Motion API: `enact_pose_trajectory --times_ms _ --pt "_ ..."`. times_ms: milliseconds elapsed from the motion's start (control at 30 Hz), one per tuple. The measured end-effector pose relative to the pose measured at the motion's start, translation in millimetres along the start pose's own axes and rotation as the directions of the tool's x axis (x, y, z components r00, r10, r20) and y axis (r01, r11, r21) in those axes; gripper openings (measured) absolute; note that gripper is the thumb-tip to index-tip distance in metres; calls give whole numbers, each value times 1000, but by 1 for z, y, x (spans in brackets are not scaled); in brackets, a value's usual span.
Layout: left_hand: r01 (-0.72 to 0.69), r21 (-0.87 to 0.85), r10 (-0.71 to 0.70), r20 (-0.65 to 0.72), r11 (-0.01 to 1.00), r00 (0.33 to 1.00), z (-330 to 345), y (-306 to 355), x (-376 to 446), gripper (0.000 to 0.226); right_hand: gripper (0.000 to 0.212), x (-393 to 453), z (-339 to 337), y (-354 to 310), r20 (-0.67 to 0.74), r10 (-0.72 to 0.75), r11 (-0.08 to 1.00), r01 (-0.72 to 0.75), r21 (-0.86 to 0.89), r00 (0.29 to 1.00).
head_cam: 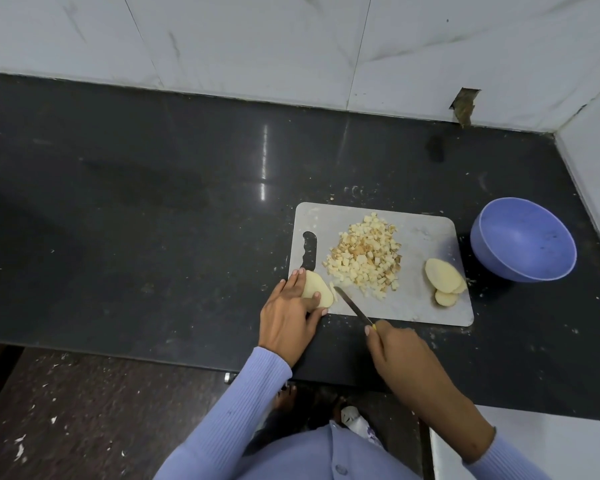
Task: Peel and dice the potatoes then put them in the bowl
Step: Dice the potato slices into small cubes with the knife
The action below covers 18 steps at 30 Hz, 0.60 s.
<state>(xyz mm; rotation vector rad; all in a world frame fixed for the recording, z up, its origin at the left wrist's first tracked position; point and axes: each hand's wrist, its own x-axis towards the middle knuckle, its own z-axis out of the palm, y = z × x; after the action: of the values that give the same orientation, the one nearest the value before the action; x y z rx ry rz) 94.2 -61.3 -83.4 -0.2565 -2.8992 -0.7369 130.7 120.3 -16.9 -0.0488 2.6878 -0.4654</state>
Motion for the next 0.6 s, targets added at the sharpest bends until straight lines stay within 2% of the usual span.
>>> enact_pose_trajectory --times_ms 233,600 --pt "9 -9 -9 2 1000 1000 -1 1 1 16 32 39 5 -26 -34 -42 999 42 7 999" --pt "12 -32 -14 -45 999 999 0 6 -1 13 31 28 11 -25 57 5 1000 -4 -15 998"
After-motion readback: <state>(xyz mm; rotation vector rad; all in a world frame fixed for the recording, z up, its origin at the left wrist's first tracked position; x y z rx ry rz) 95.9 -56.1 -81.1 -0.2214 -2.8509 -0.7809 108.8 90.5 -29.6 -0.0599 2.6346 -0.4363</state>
